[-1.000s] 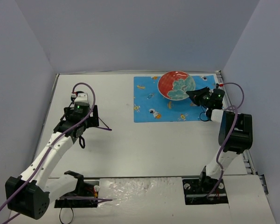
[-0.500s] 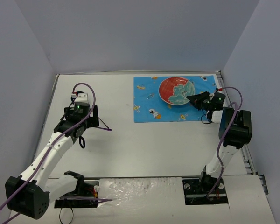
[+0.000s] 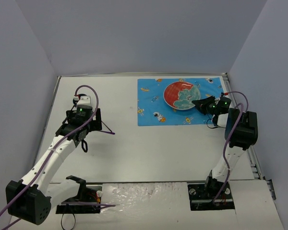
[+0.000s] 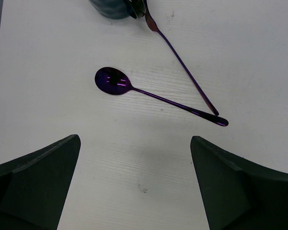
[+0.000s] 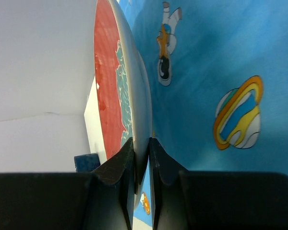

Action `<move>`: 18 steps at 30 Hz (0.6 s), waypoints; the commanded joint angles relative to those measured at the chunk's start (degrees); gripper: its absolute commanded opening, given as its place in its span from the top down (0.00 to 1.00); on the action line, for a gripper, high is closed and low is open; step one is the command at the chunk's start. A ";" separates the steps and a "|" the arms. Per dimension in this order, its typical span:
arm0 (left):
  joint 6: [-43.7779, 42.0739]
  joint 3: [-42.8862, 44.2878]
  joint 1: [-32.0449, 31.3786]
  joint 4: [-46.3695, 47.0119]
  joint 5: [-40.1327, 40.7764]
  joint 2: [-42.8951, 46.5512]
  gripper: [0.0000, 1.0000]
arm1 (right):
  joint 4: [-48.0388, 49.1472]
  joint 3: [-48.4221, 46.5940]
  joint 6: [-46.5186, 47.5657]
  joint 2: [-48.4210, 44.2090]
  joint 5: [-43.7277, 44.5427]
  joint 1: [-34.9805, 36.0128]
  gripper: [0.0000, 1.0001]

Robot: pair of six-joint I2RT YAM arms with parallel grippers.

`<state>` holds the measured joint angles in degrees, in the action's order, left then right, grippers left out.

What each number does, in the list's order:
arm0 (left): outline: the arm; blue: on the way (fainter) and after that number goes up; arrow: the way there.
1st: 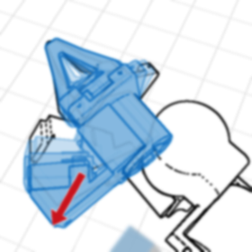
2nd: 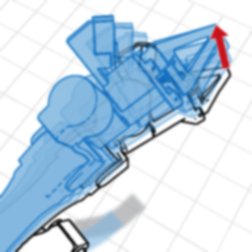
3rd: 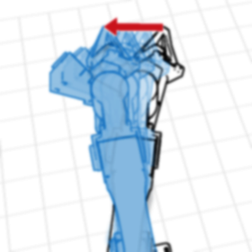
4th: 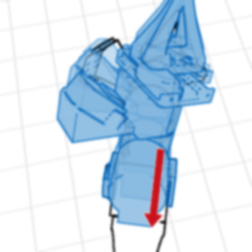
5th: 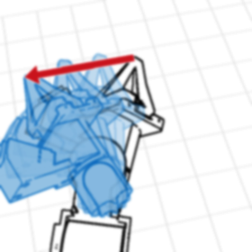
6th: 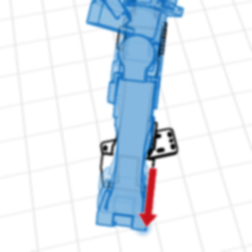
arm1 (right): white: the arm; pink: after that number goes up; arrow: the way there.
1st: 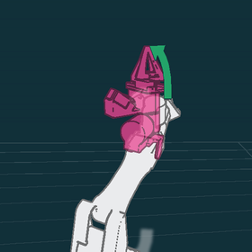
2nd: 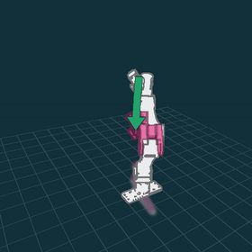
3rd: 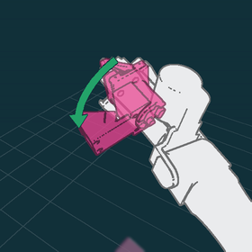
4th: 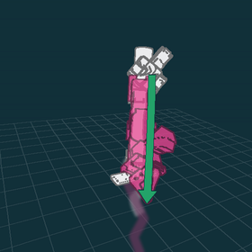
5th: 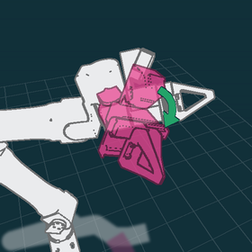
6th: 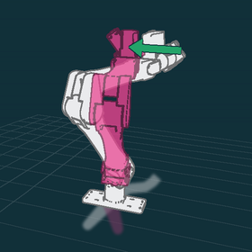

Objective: Set the dinner table for one person

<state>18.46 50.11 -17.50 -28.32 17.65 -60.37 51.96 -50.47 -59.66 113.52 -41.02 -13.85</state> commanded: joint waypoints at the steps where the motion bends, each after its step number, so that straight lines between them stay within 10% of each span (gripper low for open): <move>1: -0.71 1.13 0.53 2.70 0.50 -0.19 0.03 | 13.60 -4.95 -2.00 -1.99 -5.03 -0.92 1.00; 18: -0.71 1.22 0.53 2.74 0.45 -0.45 0.03 | 12.97 -6.93 -1.42 1.71 -4.60 -2.06 1.00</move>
<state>18.46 50.11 -17.50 -28.21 17.65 -60.88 52.95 -53.12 -59.59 117.18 -40.97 -15.18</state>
